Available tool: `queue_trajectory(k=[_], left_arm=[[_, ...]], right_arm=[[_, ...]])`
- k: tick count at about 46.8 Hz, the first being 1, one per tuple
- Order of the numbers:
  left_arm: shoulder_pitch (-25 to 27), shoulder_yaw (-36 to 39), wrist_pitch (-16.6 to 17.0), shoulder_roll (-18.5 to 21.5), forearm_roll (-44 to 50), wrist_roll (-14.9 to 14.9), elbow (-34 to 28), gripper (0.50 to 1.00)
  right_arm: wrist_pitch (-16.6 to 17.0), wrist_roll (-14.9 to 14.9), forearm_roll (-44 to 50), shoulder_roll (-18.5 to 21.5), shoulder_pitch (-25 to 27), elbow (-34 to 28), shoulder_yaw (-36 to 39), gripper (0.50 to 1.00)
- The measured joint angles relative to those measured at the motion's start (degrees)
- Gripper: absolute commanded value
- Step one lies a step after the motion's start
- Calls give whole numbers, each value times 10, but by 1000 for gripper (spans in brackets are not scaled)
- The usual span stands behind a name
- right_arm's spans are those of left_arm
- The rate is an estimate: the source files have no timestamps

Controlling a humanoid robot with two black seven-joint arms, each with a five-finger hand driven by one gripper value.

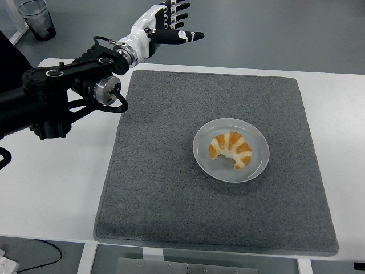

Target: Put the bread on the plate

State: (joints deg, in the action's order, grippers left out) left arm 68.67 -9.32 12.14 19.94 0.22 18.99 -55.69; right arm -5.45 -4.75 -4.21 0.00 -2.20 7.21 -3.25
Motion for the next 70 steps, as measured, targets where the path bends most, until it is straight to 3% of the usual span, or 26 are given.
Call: queue_trajectory(k=[21, 34, 50, 55, 64, 70], left_arm=[[-123, -165, 16, 5, 64, -87, 16, 1000], [-132, -189, 27, -2, 139, -91, 58, 999], [-131, -198, 11, -18, 133, -91, 87, 999], [-134, -197, -18, -18, 133, -91, 86, 1000], [-152, -217, -143, -16, 141, -94, 93, 999], [-184, -270, -192, -25, 139, -92, 115, 999]], right_arm=[[0, 0, -1, 0, 0, 0, 0, 952], [1, 0, -2, 0, 2, 7, 1, 952], [1, 0, -4, 0, 3, 7, 2, 952], [1, 1, -4, 0, 3, 7, 2, 952], [1, 0, -5, 0, 4, 7, 3, 952], [1, 0, -5, 0, 4, 7, 4, 952]])
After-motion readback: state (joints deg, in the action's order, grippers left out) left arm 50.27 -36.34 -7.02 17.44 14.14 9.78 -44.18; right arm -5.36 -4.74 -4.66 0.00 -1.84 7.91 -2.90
